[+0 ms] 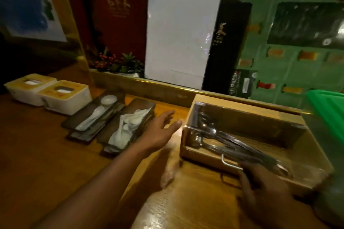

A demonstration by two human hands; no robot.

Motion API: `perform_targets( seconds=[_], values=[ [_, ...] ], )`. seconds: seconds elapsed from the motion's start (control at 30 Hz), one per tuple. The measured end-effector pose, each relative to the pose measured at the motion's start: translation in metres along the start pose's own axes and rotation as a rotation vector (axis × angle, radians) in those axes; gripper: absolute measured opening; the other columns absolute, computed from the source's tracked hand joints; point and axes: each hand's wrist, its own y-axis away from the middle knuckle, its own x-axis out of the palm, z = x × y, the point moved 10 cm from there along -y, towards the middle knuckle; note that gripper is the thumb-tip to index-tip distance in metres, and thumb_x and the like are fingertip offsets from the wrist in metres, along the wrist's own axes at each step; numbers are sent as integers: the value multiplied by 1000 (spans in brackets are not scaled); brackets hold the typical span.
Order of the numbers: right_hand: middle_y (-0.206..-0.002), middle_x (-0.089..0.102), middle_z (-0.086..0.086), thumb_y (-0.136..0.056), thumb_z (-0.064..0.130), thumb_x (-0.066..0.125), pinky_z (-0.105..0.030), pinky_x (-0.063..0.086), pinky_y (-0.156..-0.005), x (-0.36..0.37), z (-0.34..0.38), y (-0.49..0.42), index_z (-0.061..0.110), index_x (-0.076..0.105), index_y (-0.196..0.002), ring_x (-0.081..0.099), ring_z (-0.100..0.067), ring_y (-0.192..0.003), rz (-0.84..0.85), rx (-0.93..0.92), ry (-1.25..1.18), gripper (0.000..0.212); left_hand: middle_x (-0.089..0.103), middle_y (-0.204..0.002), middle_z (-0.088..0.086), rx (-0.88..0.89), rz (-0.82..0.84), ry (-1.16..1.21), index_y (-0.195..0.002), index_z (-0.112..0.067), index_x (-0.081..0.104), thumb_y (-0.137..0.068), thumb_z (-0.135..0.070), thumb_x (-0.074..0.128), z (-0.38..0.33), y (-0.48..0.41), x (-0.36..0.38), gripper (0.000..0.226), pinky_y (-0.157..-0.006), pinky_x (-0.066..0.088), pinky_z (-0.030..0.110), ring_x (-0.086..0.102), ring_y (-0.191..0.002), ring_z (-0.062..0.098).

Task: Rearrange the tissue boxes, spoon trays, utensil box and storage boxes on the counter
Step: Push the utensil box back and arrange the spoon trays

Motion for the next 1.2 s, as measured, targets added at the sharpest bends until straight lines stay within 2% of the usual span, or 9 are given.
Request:
perform_targets(
  seconds=[0.1,0.23,0.4,0.5,0.63,0.73,0.87,1.1,1.2],
  values=[
    [-89,64,19,-83,31,72,-25,56,-58,69,54,0,39,64,-103,59,1,-71,228,-107,-77,24,62,-141,-4,70,-73,-134,-139,-30,59,-86,-49,72,10,14,-70,58,-104,52,40,57,-129,9],
    [-111,61,21,-88,51,60,-25,55,-81,140,124,-11,41,55,-130,58,1,-98,311,-64,-189,44,63,-134,-6,95,-132,-281,-136,-29,60,-91,-34,72,37,14,-151,47,-95,52,32,57,-119,8],
    [-152,30,14,-81,62,65,-29,47,-100,214,204,-20,47,26,-149,38,-8,-133,307,58,-216,79,53,-149,1,-93,-106,-175,-150,-26,45,-93,-37,69,110,4,-193,63,-96,47,36,51,-133,21],
    [-164,8,13,-78,61,67,-37,40,-110,245,230,-18,48,20,-150,18,-13,-147,329,99,-75,86,57,-136,-4,-224,-24,-8,-148,-25,46,-95,-29,68,140,5,-181,57,-82,49,31,57,-117,18],
    [-161,27,8,-84,51,59,-38,40,-110,250,235,-17,40,34,-147,29,-19,-144,230,120,17,68,70,-116,-7,-225,49,8,-125,-34,62,-92,-30,71,154,-2,-172,35,-92,57,47,67,-107,19],
    [-154,42,3,-86,44,61,-40,45,-104,242,228,-18,32,44,-143,42,-24,-135,161,125,122,60,72,-117,-9,-225,118,62,-128,-34,63,-89,-33,74,154,-6,-159,40,-91,59,48,69,-106,16],
    [-151,46,5,-87,39,63,-39,47,-102,223,207,-16,27,45,-143,46,-22,-130,148,160,270,60,72,-119,-6,-218,233,225,-131,-31,61,-89,-18,76,144,-7,-122,46,-91,59,44,69,-109,18],
    [-145,53,6,-85,44,65,-40,48,-93,191,172,-9,26,52,-139,51,-22,-119,180,219,459,59,73,-124,-1,-282,348,385,-123,-46,64,-85,-14,78,140,-14,-63,52,-92,58,53,70,-114,26],
    [-143,56,5,-82,41,69,-39,48,-86,181,160,-7,25,54,-137,54,-22,-112,192,249,486,60,74,-121,2,-313,375,449,-132,-33,62,-88,-7,72,139,-16,-46,52,-92,58,54,71,-111,28]
  ],
)
